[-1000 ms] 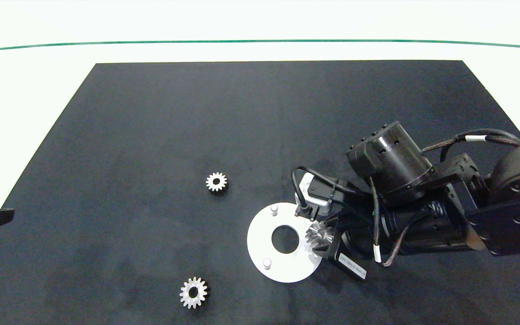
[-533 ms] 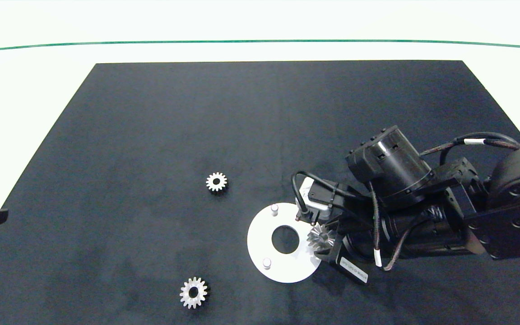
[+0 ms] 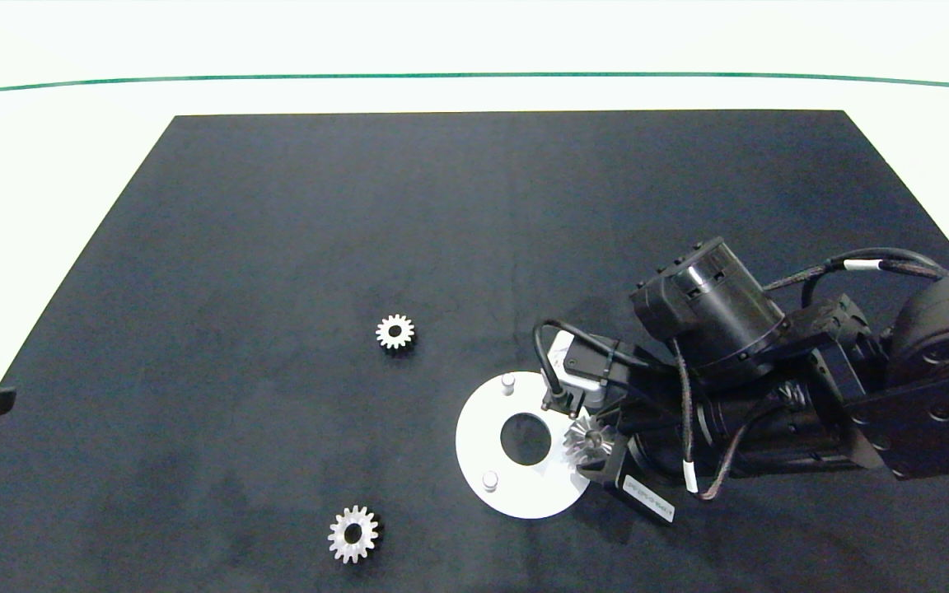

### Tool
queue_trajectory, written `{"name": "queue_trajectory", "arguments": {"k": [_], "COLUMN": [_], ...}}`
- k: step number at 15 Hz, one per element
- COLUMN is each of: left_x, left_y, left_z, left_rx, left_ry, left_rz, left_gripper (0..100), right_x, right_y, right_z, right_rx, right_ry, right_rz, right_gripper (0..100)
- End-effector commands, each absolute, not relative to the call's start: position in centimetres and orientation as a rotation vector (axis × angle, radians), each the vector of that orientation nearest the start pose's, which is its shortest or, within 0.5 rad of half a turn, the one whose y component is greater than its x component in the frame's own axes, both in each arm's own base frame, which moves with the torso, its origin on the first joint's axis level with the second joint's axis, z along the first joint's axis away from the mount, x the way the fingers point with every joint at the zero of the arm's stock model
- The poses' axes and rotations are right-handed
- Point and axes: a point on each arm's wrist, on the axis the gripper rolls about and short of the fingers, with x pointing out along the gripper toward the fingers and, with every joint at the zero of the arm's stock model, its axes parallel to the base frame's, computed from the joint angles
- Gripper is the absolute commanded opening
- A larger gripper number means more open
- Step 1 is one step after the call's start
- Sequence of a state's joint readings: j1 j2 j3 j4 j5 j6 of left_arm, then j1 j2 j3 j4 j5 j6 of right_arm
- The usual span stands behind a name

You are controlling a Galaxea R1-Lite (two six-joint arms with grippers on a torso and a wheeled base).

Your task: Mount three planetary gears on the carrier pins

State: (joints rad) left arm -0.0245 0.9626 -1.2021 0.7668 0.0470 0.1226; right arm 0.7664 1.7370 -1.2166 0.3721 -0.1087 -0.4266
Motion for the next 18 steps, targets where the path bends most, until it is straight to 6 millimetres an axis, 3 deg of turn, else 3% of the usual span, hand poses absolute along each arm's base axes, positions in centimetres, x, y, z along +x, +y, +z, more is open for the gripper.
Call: {"name": "queue_trajectory", "arguments": {"k": [1, 2, 3, 12, 15, 18], "left_x": [6.9, 6.9, 6.9, 6.4, 5.1, 5.8], "left_y": [-0.1, -0.1, -0.1, -0.1, -0.2, -0.9], "left_z": [30.9, 31.0, 30.9, 31.0, 30.7, 29.5], "left_rx": [0.139, 0.139, 0.139, 0.142, 0.16, 0.146], "left_ry": [0.533, 0.53, 0.531, 0.516, 0.519, 0.587], "left_rz": [-0.01, -0.01, -0.01, -0.011, -0.049, -0.149], "left_gripper": [100, 100, 100, 100, 100, 100], "right_x": [22.0, 22.0, 22.0, 21.6, 19.3, 16.6], "right_y": [20.8, 20.9, 20.9, 20.4, 16.7, 12.3], "right_z": [19.5, 19.5, 19.5, 20.1, 23.1, 25.2], "right_rx": [-0.777, -0.775, -0.774, -0.771, -0.702, -0.602], "right_ry": [0.687, 0.684, 0.683, 0.671, 0.585, 0.504], "right_rz": [0.79, 0.789, 0.789, 0.788, 0.751, 0.733], "right_gripper": [16, 16, 100, 100, 100, 100]}}
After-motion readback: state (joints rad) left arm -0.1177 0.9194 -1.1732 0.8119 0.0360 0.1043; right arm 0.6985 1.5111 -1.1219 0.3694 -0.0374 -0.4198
